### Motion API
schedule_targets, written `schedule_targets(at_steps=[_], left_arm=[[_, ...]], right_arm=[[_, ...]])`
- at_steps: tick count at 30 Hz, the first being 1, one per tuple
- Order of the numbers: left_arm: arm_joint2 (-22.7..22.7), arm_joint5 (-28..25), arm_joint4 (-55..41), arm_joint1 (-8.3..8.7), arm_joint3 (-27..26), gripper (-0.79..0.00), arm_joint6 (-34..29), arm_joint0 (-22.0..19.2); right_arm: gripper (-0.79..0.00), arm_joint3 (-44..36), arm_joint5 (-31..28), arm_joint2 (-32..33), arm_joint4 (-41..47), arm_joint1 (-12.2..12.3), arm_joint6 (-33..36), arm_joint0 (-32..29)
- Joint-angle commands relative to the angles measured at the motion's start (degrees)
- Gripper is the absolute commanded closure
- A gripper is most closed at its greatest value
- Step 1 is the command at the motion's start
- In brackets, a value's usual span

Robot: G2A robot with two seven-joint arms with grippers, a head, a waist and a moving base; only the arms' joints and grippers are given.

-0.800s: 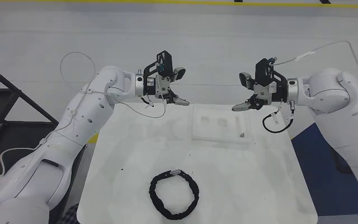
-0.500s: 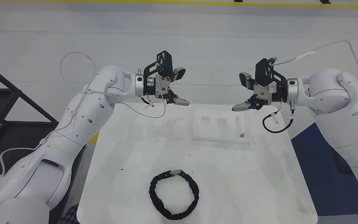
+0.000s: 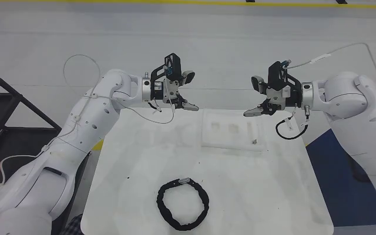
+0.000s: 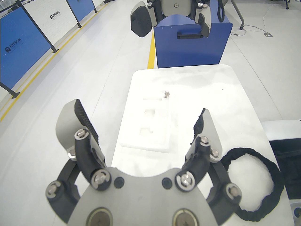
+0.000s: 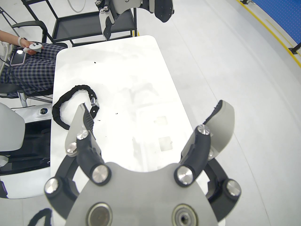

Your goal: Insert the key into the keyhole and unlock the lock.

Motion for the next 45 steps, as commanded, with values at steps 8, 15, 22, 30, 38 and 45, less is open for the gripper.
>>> schedule_targets(at_steps=[8,15,22,30,38,45], left_arm=[[0.0,0.0,0.0,0.0,0.0,-0.785,0.0,0.0],[0.0,0.0,0.0,0.0,0.0,-0.785,0.0,0.0],[0.0,0.0,0.0,0.0,0.0,-0.785,0.0,0.0],[0.0,0.0,0.0,0.0,0.0,-0.785,0.0,0.0],[0.0,0.0,0.0,0.0,0.0,-0.785,0.0,0.0],[0.0,0.0,0.0,0.0,0.0,-0.785,0.0,0.0]], right_arm=[[-0.785,4.8,6.6,-2.7,0.5,-0.8,-1.0,-2.4],[-0.785,10.0,15.0,-7.2,5.5,-2.4,6.6,-1.1],[-0.785,13.1,29.4,-10.0,3.8,-3.8,9.4,-1.3],[-0.785,15.1,42.7,-11.3,3.8,-5.1,12.1,-1.8],[-0.785,17.0,48.8,-13.5,3.5,-6.5,17.3,-2.0],[-0.785,20.8,49.7,-15.5,4.6,-8.4,20.0,-1.5]])
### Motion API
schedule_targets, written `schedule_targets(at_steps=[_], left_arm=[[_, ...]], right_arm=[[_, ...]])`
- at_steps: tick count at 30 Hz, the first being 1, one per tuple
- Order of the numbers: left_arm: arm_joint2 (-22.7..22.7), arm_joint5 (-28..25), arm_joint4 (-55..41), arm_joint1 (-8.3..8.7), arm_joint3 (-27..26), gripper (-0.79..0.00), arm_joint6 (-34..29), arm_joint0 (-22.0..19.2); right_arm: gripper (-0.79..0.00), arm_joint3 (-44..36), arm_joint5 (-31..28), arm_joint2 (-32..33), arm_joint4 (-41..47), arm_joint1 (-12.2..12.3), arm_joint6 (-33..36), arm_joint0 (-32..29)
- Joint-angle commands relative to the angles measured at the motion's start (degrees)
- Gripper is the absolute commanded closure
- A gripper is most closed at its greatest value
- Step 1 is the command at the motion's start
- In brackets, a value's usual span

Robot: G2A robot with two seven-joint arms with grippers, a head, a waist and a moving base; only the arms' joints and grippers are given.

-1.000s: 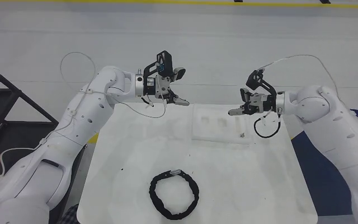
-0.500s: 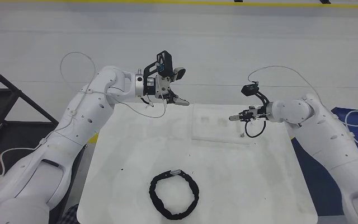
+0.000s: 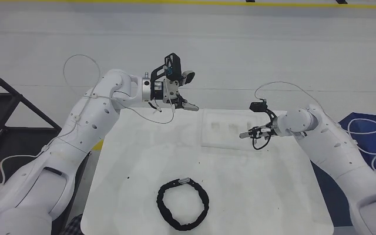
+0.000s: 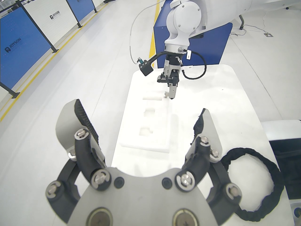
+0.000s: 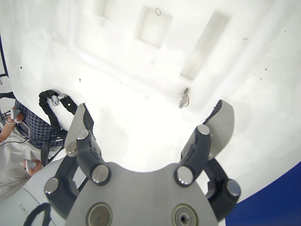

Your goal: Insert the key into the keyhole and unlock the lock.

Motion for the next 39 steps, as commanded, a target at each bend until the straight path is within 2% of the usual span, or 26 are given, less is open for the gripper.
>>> schedule_targets(at_steps=[1,5,21,28,38,39], left_arm=[[0.0,0.0,0.0,0.0,0.0,-0.785,0.0,0.0],[0.0,0.0,0.0,0.0,0.0,-0.785,0.0,0.0],[0.0,0.0,0.0,0.0,0.0,-0.785,0.0,0.0],[0.0,0.0,0.0,0.0,0.0,-0.785,0.0,0.0],[0.0,0.0,0.0,0.0,0.0,-0.785,0.0,0.0],[0.0,0.0,0.0,0.0,0.0,-0.785,0.0,0.0]], right_arm=[[-0.785,1.3,-0.5,-0.4,0.6,-0.5,0.5,0.1],[-0.785,4.4,-1.5,-0.9,1.8,-1.4,1.4,0.6],[-0.785,4.4,-1.5,-0.9,1.8,-1.4,1.4,0.6],[-0.785,4.4,0.5,-0.2,0.9,-1.4,-0.4,-0.9],[-0.785,6.0,2.4,-1.5,-1.7,-2.8,-0.1,-0.5],[-0.763,6.2,2.8,-1.6,-2.2,-3.0,-0.1,-0.4]])
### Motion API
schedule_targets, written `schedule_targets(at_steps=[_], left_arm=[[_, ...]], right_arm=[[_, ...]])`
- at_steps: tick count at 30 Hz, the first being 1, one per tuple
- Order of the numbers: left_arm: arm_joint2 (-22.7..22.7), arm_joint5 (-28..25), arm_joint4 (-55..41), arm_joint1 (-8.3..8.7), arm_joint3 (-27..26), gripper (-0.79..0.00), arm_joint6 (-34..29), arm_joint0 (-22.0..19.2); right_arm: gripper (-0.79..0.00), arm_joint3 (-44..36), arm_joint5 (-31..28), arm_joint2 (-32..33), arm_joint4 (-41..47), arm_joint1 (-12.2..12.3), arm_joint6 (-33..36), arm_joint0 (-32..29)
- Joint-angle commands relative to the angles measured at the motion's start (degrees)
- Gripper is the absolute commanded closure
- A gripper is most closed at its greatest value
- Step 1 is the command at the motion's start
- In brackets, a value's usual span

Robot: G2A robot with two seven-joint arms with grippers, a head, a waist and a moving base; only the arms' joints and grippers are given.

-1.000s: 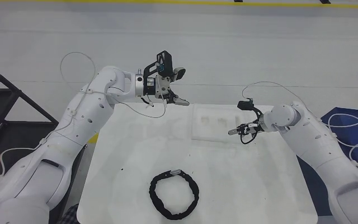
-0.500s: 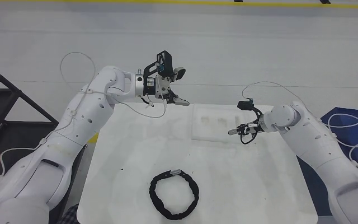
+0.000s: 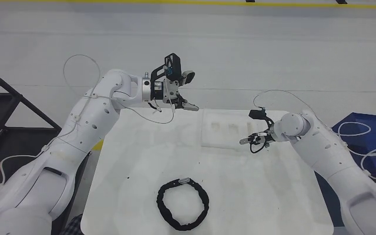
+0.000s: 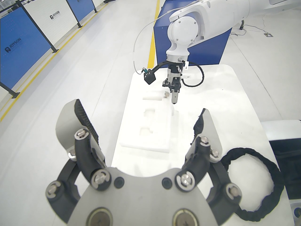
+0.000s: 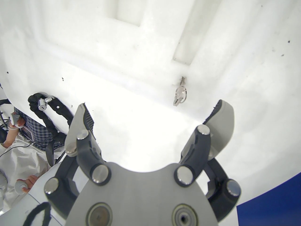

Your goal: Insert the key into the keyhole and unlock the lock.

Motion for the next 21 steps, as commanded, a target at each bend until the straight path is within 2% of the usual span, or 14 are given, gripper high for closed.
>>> schedule_targets(at_steps=[1,3,4,6,8,13,18,21], left_arm=[[0.0,0.0,0.0,0.0,0.0,-0.785,0.0,0.0],[0.0,0.0,0.0,0.0,0.0,-0.785,0.0,0.0],[0.0,0.0,0.0,0.0,0.0,-0.785,0.0,0.0],[0.0,0.0,0.0,0.0,0.0,-0.785,0.0,0.0],[0.0,0.0,0.0,0.0,0.0,-0.785,0.0,0.0],[0.0,0.0,0.0,0.0,0.0,-0.785,0.0,0.0],[0.0,0.0,0.0,0.0,0.0,-0.785,0.0,0.0],[0.0,0.0,0.0,0.0,0.0,-0.785,0.0,0.0]], right_arm=[[-0.696,0.4,0.9,-0.3,-0.8,-0.3,0.0,0.2],[-0.594,0.7,1.7,-0.5,-1.4,-0.6,-0.2,0.3],[-0.585,1.0,2.1,-0.6,-1.7,-0.7,-0.3,0.4],[-0.468,1.3,2.8,-0.7,-2.4,-1.0,-0.4,0.5],[-0.394,1.7,4.0,-0.8,-3.0,-1.2,-0.4,0.7],[-0.326,1.7,6.2,-1.1,-4.6,-1.8,-0.5,0.9],[-0.308,1.4,9.4,-1.4,-6.6,-2.3,-1.9,0.9],[-0.323,0.6,10.0,-1.0,-7.0,-2.4,-1.6,0.9]])
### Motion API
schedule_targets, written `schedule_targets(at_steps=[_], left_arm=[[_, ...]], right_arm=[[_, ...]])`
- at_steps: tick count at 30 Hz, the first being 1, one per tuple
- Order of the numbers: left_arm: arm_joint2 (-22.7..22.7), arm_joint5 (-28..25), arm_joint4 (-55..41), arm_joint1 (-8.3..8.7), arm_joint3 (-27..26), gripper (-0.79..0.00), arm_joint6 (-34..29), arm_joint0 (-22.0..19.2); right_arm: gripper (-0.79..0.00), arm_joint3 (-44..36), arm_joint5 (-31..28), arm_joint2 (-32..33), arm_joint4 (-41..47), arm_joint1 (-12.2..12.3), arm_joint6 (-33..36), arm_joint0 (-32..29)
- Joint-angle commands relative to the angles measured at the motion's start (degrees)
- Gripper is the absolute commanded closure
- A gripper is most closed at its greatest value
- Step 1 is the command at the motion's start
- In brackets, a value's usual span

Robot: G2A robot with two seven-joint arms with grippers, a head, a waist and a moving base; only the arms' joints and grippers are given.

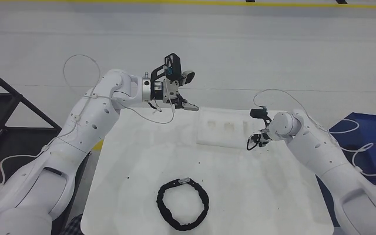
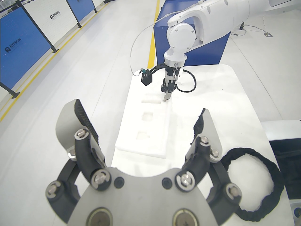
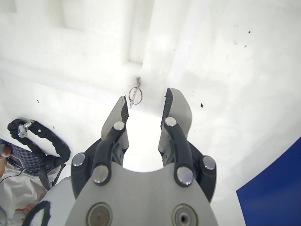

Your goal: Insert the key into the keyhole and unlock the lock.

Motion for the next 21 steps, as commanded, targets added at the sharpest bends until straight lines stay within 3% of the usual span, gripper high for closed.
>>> schedule_targets(at_steps=[1,11,21], left_arm=[[0.0,0.0,0.0,0.0,0.0,-0.785,0.0,0.0],[0.0,0.0,0.0,0.0,0.0,-0.785,0.0,0.0],[0.0,0.0,0.0,0.0,0.0,-0.785,0.0,0.0]], right_arm=[[-0.32,-0.5,0.3,0.2,-0.4,0.0,0.2,0.0],[-0.286,-3.7,0.9,2.2,-1.4,0.4,0.7,-1.0],[-0.246,-0.9,-1.9,3.0,0.4,-0.5,0.2,-1.5]])
